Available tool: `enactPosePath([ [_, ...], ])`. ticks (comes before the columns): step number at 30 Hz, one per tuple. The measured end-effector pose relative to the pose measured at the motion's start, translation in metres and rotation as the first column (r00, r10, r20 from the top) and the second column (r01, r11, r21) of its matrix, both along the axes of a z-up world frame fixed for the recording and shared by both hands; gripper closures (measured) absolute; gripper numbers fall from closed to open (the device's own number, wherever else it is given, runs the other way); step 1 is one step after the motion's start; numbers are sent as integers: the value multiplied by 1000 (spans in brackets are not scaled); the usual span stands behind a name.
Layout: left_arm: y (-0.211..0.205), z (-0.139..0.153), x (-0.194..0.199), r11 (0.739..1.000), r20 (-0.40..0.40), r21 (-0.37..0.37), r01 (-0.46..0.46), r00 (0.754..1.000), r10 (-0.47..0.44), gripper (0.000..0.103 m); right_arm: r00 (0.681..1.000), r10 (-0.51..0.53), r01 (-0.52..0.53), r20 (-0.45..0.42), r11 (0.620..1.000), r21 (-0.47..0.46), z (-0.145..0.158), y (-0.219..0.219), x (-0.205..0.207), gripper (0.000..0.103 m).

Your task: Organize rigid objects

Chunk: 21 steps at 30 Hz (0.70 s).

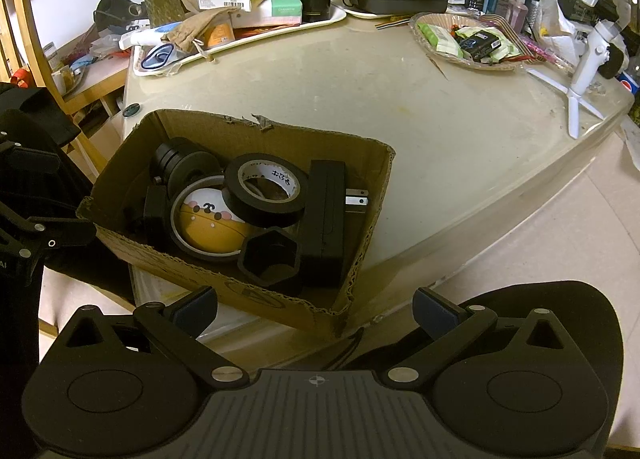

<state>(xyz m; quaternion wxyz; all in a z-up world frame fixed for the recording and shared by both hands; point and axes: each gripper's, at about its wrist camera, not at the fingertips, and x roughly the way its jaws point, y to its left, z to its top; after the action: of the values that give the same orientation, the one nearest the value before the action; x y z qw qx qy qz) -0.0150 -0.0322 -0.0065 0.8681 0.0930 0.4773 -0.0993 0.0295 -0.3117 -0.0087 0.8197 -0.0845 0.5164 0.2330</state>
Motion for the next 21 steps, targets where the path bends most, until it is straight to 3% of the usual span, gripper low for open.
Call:
enactPosePath([
  [21, 0, -1, 0, 1000, -5, -4, 7, 1000, -7, 0, 1000, 2, -2, 1, 1000, -10, -2, -1, 0, 0],
])
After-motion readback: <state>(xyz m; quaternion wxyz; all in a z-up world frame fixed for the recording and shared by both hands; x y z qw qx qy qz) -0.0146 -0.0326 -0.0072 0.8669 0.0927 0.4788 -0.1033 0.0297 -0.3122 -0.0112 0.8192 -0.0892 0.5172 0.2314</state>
